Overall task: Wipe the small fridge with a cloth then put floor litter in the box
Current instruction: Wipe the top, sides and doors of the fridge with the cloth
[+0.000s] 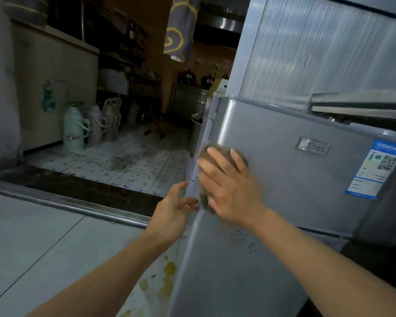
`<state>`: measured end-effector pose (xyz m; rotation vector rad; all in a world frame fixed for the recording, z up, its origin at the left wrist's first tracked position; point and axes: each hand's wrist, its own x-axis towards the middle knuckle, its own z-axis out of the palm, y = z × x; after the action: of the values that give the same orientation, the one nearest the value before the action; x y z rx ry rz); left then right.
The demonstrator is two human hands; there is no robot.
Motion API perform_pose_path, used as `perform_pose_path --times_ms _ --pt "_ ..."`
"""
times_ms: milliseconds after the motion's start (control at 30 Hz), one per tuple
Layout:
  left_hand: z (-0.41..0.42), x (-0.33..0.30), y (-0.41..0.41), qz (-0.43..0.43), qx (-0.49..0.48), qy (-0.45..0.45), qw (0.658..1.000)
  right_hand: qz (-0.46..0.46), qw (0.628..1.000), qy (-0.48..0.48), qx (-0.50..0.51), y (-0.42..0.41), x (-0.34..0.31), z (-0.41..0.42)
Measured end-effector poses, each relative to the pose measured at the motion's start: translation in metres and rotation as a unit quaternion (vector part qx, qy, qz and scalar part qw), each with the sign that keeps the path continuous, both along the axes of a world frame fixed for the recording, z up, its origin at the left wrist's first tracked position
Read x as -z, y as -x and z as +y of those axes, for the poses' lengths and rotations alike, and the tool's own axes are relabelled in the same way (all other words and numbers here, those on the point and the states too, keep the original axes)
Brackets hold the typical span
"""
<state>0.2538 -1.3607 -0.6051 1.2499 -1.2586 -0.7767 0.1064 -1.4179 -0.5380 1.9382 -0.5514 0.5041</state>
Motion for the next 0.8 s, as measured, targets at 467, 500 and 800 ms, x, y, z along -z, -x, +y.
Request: perform_pose_path --times_ms 467,500,800 --pt "0.005 0.031 0.000 0.043 -0.050 -0.030 0.997 -0.028 0.999 -0.020 0.014 0.004 0.040 0.003" --pt "0.007 0.036 0.000 0.037 -0.061 -0.028 0.997 -0.033 0.999 -0.018 0.010 0.003 0.053 0.003" --pt "0.025 0.039 0.001 -0.035 -0.119 -0.013 0.992 0.060 0.997 -0.021 0.039 0.015 0.095 0.008"
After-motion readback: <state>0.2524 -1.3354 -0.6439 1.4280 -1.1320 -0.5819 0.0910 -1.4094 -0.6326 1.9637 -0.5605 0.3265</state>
